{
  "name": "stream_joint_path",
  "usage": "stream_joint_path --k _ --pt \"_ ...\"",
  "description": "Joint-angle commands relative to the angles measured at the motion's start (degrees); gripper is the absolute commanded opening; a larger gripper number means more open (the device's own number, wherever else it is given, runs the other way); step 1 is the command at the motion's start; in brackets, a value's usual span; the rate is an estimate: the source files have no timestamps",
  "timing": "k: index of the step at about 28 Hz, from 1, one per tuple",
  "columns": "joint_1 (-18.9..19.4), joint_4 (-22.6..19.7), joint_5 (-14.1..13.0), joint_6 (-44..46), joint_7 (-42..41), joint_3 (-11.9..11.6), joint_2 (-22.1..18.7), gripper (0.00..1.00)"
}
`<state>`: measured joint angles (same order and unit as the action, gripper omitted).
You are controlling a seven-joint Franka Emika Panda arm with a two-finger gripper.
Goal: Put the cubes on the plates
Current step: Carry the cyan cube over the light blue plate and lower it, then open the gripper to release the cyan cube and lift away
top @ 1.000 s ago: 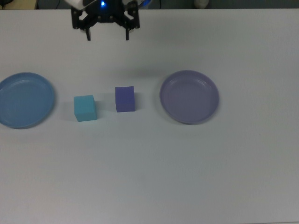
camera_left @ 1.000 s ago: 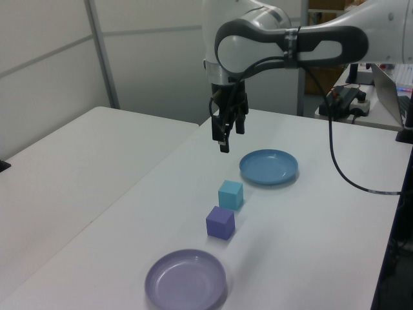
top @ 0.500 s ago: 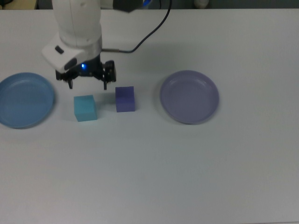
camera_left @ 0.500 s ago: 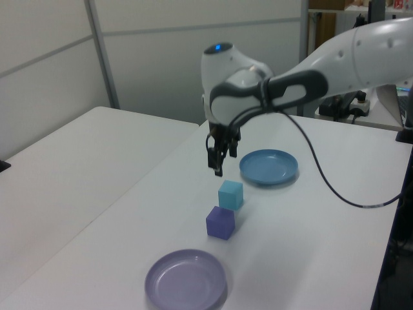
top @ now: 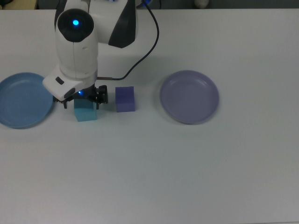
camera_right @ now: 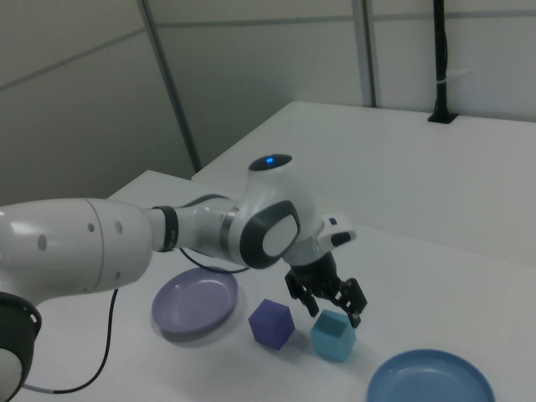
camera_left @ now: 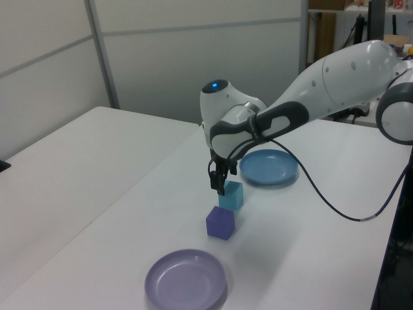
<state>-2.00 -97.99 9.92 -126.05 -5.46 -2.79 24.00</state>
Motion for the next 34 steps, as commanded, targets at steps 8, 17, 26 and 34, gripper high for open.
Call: stream_joint_path --k 8,17,26,34 --pt "0.2 -6.6 4.2 -6.7 2.0 -0.5 -0.2 0.86" --pt "0.0 -6.2 3.5 -6.5 3.7 -0.5 -1.1 0.20" --pt "-7.5 -3.4 1.5 -5.1 0.8 -0.9 -5.0 0.21" --pt "-16.0 -1.2 1.2 -6.1 -6.5 -0.8 -0.6 0.23"
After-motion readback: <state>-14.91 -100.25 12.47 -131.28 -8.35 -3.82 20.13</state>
